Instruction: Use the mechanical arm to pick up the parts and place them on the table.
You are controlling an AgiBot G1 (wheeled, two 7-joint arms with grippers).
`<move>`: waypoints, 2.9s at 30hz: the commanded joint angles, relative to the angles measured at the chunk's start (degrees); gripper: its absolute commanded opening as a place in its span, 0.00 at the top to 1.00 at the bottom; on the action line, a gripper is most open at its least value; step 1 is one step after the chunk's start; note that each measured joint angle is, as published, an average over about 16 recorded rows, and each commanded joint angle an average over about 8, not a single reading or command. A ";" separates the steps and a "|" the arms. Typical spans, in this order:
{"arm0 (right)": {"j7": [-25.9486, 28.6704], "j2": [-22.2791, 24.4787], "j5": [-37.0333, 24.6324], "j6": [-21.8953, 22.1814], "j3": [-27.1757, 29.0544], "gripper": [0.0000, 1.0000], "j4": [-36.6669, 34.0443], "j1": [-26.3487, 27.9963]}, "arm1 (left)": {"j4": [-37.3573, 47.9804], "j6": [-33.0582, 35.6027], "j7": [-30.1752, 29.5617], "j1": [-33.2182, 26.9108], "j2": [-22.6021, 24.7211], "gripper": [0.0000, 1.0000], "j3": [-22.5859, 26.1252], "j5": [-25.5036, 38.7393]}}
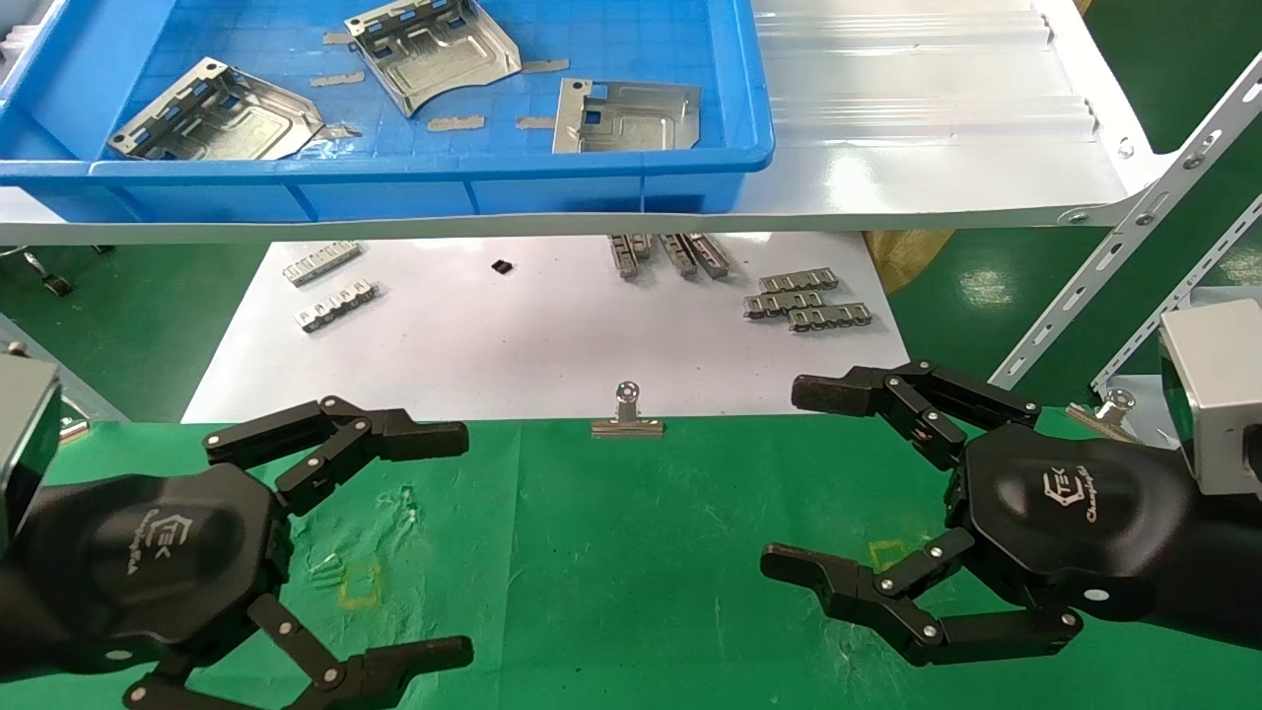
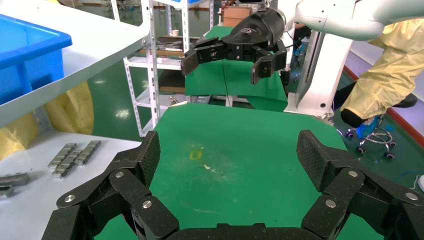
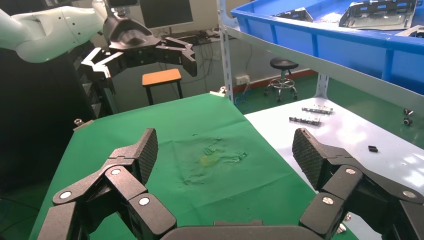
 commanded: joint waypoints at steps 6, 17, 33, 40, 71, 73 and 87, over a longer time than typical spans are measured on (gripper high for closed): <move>0.00 0.00 0.00 0.00 0.00 0.81 0.00 0.00 | 0.00 0.00 0.00 0.00 0.00 0.00 0.00 0.00; 0.00 0.00 0.00 0.00 0.00 1.00 0.00 0.00 | 0.00 0.00 0.00 0.00 0.00 0.00 0.00 0.00; 0.00 0.00 0.00 0.00 0.00 1.00 0.00 0.00 | 0.00 0.00 0.00 0.00 0.00 0.00 0.00 0.00; 0.00 0.00 0.00 0.00 0.00 1.00 0.00 0.00 | 0.00 0.00 0.00 0.00 0.00 0.00 0.00 0.00; 0.00 0.00 0.00 0.00 0.00 0.71 0.00 0.00 | 34.00 -9.63 1.17 -40.96 17.92 0.00 8.92 23.03; 0.00 0.00 0.00 0.00 0.00 0.46 0.00 0.00 | 40.54 -12.86 2.44 -44.85 20.92 0.00 10.39 26.40; 0.00 0.00 0.00 0.00 0.00 0.00 0.00 0.00 | 65.63 -35.02 7.76 -56.77 33.86 1.00 16.88 40.01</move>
